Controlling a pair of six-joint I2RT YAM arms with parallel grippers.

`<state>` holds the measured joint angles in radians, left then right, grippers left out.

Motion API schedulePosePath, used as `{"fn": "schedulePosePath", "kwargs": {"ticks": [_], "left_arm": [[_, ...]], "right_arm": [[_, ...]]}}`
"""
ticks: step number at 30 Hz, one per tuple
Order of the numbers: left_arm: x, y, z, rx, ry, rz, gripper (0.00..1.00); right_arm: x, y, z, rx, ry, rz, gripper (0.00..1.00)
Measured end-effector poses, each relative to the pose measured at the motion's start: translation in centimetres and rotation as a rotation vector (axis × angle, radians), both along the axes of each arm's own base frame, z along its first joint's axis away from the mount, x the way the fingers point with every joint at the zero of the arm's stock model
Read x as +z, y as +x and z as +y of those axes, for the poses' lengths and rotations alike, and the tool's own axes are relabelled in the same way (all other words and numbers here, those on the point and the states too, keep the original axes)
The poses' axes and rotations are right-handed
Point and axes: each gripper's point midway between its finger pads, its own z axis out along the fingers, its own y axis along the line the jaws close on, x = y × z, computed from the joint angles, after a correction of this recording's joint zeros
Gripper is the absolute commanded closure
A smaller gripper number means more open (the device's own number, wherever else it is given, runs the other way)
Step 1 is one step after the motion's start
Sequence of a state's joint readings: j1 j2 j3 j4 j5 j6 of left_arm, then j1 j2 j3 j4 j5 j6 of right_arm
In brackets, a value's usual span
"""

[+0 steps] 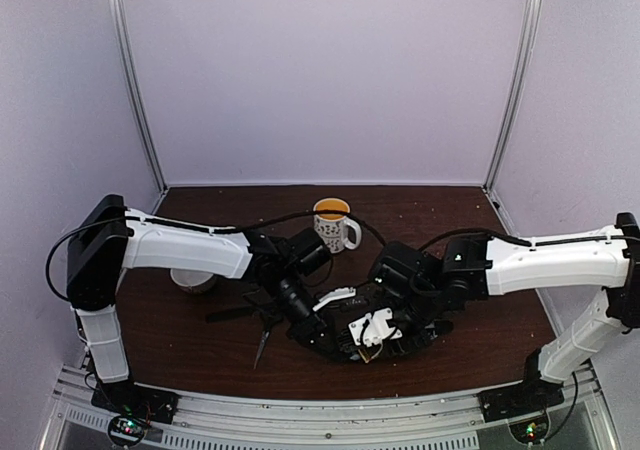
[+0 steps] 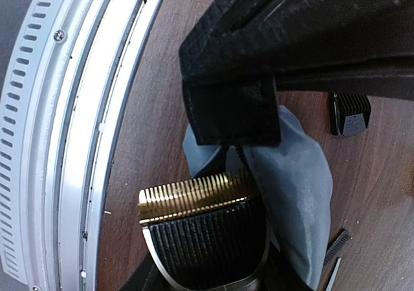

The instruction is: Sort the hair-cutting tools

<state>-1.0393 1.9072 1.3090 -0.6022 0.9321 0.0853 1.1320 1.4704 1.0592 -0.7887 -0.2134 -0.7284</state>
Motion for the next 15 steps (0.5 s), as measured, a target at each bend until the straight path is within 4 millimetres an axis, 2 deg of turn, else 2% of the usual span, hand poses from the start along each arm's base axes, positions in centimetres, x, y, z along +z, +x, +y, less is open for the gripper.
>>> {"fn": "schedulePosePath", "kwargs": {"ticks": [5, 8, 15], "left_arm": [[-0.5, 0.0, 0.0, 0.000, 0.010, 0.005, 1.00], [-0.9, 0.2, 0.0, 0.003, 0.015, 0.008, 1.00], [-0.8, 1.0, -0.2, 0.017, -0.005, -0.004, 1.00]], "right_arm": [[-1.2, 0.4, 0.2, -0.014, -0.043, 0.021, 0.76], [-1.3, 0.7, 0.1, -0.036, -0.047, 0.029, 0.71], [-1.0, 2.1, -0.1, -0.139, -0.046, 0.046, 0.53]]}}
